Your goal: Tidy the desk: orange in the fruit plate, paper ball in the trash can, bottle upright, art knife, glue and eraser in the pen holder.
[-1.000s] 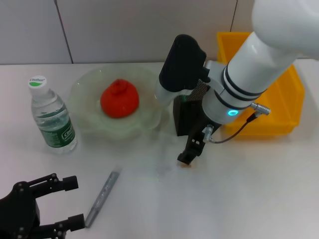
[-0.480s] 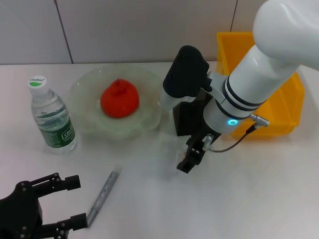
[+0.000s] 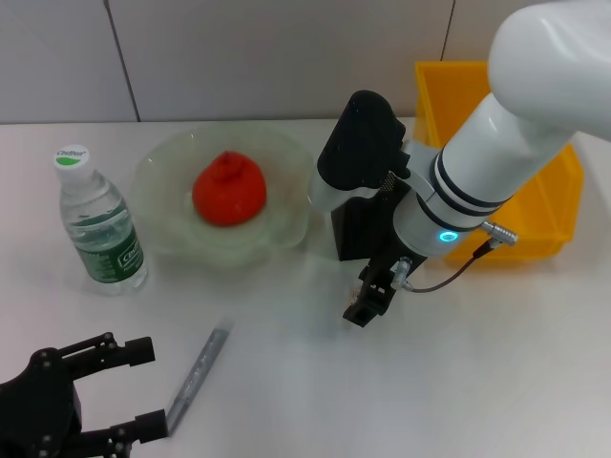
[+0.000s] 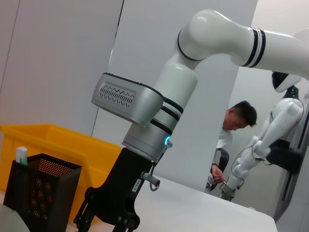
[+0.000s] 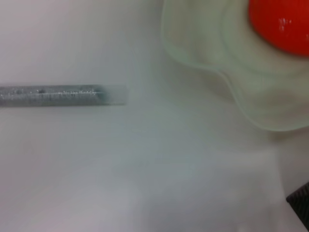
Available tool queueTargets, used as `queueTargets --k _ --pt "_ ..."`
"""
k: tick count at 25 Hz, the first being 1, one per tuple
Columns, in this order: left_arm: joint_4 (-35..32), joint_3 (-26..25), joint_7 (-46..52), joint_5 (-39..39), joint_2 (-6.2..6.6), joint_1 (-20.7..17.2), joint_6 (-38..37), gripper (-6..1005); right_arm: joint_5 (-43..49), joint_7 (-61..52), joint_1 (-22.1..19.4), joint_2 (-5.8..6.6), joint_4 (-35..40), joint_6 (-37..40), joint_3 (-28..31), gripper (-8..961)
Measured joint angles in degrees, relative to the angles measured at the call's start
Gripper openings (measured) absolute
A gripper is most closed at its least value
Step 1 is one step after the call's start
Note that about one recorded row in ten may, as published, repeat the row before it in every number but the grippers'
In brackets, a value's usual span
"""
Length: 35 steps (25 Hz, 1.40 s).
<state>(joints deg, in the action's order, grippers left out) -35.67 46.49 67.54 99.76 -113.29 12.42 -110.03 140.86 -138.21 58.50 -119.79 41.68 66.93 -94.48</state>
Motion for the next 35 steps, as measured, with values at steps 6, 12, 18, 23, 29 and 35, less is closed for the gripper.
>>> queueTargets --k 6,12,18,23,29,35 --pt "-0.02 0.0 0.0 0.0 0.0 -0.09 0.0 809 -1.0 0.64 -0.24 -0.03 -0.18 -0.34 -0.05 605" --pt "-0.02 0.04 0.02 0.0 0.0 -0.05 0.0 809 -1.45 0.92 -0.32 -0.07 -0.96 -0.69 -0.56 587" --pt "-0.02 0.0 0.04 0.0 0.0 -0.19 -0.01 809 -1.47 0.92 -0.42 -0.1 -1.42 -1.38 -0.62 558" --pt "-0.02 0.0 0.05 0.0 -0.01 -0.21 -0.3 809 -1.99 0.93 0.13 -0.1 -2.57 -1.38 -0.69 533" --pt "-0.02 0.0 0.05 -0.01 0.0 -0.15 -0.38 809 -2.23 0.92 0.19 -0.1 -2.45 -1.39 -0.71 480" --pt "-0.02 0.0 0.05 -0.01 0.16 -0.38 -0.45 809 -1.12 -2.03 -3.59 0.43 10.24 5.33 -0.09 395"
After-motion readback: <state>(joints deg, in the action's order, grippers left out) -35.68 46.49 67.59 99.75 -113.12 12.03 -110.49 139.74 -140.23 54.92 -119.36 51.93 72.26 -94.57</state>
